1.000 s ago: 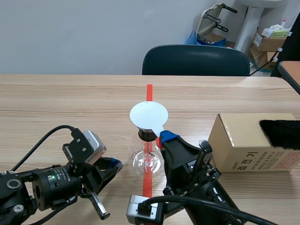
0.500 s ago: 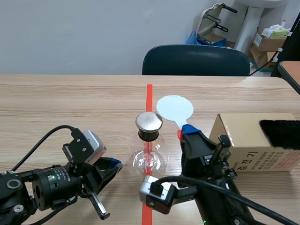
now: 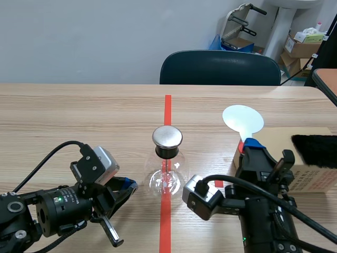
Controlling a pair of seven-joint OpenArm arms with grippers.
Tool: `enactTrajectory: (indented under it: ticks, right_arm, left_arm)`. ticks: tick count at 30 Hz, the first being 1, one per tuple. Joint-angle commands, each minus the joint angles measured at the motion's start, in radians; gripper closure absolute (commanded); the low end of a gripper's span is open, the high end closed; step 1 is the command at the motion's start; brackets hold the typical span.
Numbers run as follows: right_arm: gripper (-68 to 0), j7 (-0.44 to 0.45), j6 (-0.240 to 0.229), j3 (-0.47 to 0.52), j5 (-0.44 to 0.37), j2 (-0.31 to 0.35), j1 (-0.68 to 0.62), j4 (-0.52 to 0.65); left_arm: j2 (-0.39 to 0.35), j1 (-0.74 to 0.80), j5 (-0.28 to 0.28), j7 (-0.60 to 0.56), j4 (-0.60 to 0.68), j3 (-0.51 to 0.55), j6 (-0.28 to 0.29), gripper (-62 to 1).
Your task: Do the electroscope experiment
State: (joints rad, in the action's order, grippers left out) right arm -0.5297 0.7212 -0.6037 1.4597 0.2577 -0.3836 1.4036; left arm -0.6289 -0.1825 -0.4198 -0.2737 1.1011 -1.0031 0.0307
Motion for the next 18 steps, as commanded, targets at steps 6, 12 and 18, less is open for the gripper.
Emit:
enactTrajectory:
  ticks: [6, 12, 18]
  right_arm:
    - [-1.0, -0.076, 0.011, 0.009, 0.001, 0.006, -0.005, 0.026]
    - [-1.0, -0.086, 0.011, 0.009, 0.001, 0.006, -0.005, 0.026]
    - [-1.0, -0.085, 0.011, 0.009, 0.001, 0.006, -0.005, 0.026]
  left_arm:
    - [0.005, 0.000, -0.002, -0.018, 0.017, -0.008, 0.005, -1.6]
    - [0.005, 0.000, -0.002, -0.026, 0.017, -0.007, 0.005, -1.6]
    - [0.006, 0.000, -0.002, -0.041, 0.017, -0.007, 0.005, -1.6]
